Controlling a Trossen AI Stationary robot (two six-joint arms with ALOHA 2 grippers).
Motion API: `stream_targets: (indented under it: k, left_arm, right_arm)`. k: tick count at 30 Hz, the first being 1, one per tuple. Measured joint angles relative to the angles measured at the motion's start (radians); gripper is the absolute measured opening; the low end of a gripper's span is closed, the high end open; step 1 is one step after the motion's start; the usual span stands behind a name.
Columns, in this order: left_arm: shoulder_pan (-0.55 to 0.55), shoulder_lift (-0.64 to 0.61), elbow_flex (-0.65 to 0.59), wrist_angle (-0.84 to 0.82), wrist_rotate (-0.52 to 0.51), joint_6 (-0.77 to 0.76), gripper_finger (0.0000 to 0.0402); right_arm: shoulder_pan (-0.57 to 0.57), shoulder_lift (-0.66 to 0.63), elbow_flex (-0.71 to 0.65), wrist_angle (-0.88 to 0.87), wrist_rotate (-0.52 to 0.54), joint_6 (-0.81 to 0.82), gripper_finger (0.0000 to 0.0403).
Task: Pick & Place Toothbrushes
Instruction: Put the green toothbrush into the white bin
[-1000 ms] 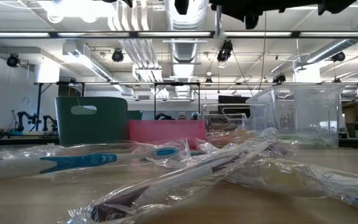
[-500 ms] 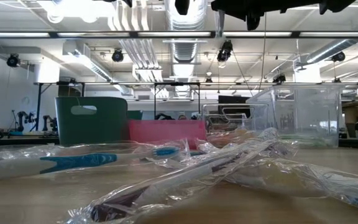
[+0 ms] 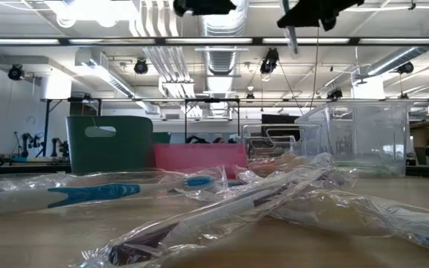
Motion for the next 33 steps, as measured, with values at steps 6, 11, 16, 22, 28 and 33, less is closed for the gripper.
stream_targets:
  k: [6,11,16,22,28,33]
  left_arm:
    - [0.002,-0.028,-0.006,-0.159,-0.126,-0.08,0.0192]
    - [0.002,-0.028,-0.053,-0.155,-0.126,-0.111,0.0191]
    - [0.003,-0.028,-0.09,-0.151,-0.127,-0.148,0.019]
    - [0.003,-0.042,-0.154,-0.12,-0.119,-0.171,0.0188]
    - [0.004,-0.074,-0.259,0.022,-0.024,-0.17,0.0188]
    - [0.004,-0.096,-0.366,0.198,0.028,-0.12,0.0186]
  right_arm:
    - [-0.171,-0.016,0.198,-0.481,0.055,0.176,0.0024]
    - [-0.361,0.037,0.353,-0.801,0.048,0.298,0.0024]
    - [-0.515,0.095,0.437,-0.958,-0.024,0.314,0.0024]
    - [-0.653,0.142,0.463,-1.02,-0.224,0.314,0.0024]
    - [-0.727,0.186,0.451,-1.074,-0.267,0.325,0.0024]
    - [-0.758,0.229,0.448,-1.116,-0.267,0.34,0.0024]
